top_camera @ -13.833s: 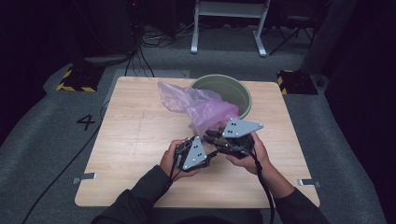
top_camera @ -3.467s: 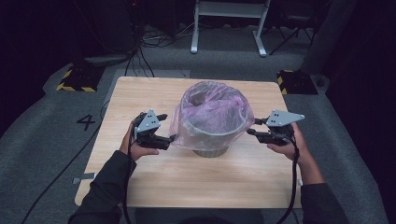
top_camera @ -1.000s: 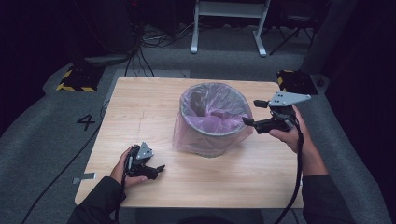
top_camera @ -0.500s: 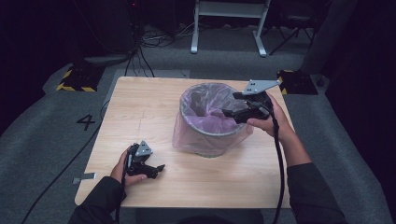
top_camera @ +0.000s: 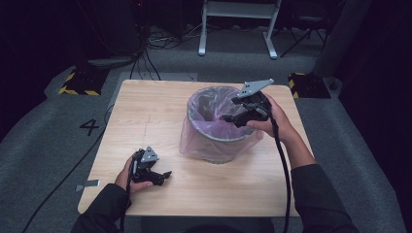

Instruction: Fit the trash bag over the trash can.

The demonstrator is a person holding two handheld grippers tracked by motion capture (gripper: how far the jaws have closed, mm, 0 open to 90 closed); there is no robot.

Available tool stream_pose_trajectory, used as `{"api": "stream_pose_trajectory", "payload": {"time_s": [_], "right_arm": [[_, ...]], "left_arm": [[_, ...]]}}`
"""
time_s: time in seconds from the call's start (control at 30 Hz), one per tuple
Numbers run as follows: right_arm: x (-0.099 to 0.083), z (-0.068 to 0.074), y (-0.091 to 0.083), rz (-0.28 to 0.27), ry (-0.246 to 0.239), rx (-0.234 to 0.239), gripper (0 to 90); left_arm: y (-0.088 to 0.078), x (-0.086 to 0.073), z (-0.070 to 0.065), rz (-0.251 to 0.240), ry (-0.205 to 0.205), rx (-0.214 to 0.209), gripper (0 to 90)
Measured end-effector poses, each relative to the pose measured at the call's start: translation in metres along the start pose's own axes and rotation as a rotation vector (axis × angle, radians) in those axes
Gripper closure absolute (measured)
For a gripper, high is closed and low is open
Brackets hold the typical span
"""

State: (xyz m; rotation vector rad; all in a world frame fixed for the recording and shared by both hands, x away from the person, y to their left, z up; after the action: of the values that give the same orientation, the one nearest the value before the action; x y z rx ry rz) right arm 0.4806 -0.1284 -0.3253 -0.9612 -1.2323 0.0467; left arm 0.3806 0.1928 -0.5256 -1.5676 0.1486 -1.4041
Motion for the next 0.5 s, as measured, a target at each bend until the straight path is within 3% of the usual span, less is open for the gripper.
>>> {"api": "stream_pose_trajectory", "payload": {"time_s": [0.3,0.37,0.5], "right_arm": [[-0.0005,-0.0012,0.0119,0.12,-0.041,-0.031,27.9],[-0.003,-0.0039,0.0112,0.142,-0.048,-0.019,27.1],[-0.0065,-0.009,0.0107,0.158,-0.026,-0.006,27.2]], "left_arm": [[0.0,0.0,0.0,0.0,0.0,0.0,9.8],[0.0,0.0,-0.0001,0.0,0.0,0.0,9.8],[-0.0002,0.0,0.0,0.002,0.001,-0.001,9.9]]}}
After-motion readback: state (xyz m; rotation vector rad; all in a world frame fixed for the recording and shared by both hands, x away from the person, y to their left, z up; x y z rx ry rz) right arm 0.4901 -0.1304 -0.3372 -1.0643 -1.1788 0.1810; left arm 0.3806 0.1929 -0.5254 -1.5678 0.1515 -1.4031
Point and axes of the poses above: each handheld gripper's, and its own axes: y roughly forward along the jaws, x roughly out of its top, z roughly to its left, the point moved 3 cm from there along y, roughly forward along the jaws, and after that the axes turned 13 degrees about y, right-handed, at the moved point
